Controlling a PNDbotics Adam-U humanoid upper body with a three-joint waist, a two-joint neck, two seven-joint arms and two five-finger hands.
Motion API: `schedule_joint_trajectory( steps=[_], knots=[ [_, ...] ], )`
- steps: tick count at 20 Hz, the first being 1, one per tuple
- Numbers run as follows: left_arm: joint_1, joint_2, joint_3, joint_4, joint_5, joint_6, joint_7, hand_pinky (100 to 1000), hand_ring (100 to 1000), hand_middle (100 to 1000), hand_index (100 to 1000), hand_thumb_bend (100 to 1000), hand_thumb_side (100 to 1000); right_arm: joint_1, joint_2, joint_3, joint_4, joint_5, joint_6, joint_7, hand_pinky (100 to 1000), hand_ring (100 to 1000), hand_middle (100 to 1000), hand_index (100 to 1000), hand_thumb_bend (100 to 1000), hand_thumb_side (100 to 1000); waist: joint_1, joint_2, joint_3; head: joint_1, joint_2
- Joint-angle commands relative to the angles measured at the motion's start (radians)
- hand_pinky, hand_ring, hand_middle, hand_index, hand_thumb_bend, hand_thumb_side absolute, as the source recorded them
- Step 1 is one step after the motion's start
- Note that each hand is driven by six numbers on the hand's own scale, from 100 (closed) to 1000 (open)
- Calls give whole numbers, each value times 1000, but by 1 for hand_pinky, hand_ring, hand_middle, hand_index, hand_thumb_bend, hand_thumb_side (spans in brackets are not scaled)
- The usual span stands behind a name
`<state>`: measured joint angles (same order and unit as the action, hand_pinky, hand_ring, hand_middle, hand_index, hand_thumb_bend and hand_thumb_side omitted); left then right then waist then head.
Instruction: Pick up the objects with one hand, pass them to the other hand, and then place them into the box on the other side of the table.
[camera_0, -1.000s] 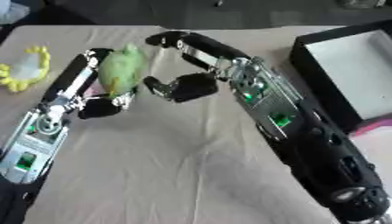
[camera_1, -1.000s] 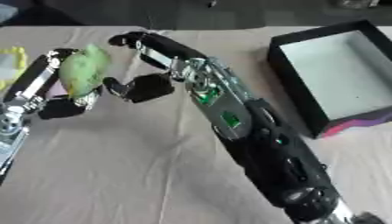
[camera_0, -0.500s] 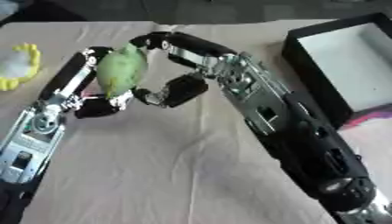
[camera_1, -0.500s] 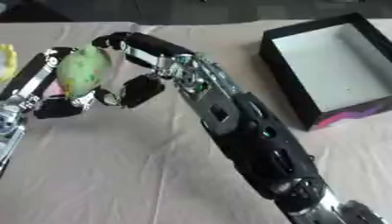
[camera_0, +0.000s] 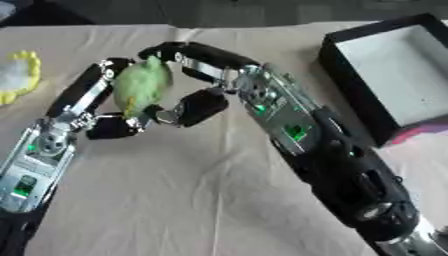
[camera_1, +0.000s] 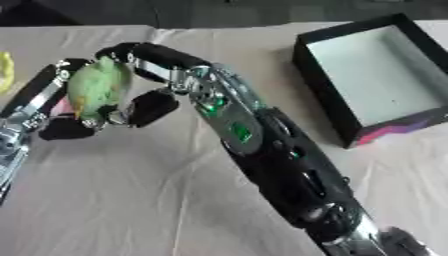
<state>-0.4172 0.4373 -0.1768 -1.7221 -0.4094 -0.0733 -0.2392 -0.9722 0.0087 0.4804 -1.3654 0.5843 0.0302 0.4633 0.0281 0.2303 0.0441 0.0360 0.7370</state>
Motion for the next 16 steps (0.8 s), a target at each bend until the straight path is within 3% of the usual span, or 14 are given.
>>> schedule_joint_trajectory(
  steps=[1, 2, 4, 13, 15, 16],
  knots=[
    [-19, 5, -2, -25, 8, -4, -4, 753, 656, 569, 580, 100, 194, -15, 12, -2, -1, -13, 11, -18, 966, 925, 851, 893, 141, 336, -8, -33, 3, 2, -1],
    [-19, 4, -1, -26, 8, -5, -3, 752, 656, 569, 580, 100, 193, -14, 12, -2, 1, -19, 16, -23, 965, 916, 829, 872, 100, 313, -8, -33, 3, 4, -1],
    [-20, 4, -2, -28, 8, -5, -1, 753, 656, 570, 587, 100, 185, -13, 12, -2, 3, -29, 25, -34, 962, 887, 762, 806, 100, 246, -9, -33, 3, 4, 1],
    [-14, 4, 2, -31, -1, -1, 22, 755, 661, 582, 633, 100, 139, -7, -22, 4, -22, -96, 48, -57, 948, 822, 607, 630, 100, 119, -10, -34, 3, -1, 6],
    [-13, 3, 5, -30, -2, 5, 33, 761, 671, 597, 679, 100, 148, -6, -27, 4, -28, -106, 54, -55, 942, 808, 579, 599, 100, 100, -10, -34, 3, -2, 7],
    [-12, 3, 6, -29, -3, 9, 39, 776, 697, 628, 741, 165, 195, -5, -28, 4, -29, -110, 57, -54, 940, 804, 570, 588, 100, 100, -10, -34, 3, -1, 7]
  ],
)
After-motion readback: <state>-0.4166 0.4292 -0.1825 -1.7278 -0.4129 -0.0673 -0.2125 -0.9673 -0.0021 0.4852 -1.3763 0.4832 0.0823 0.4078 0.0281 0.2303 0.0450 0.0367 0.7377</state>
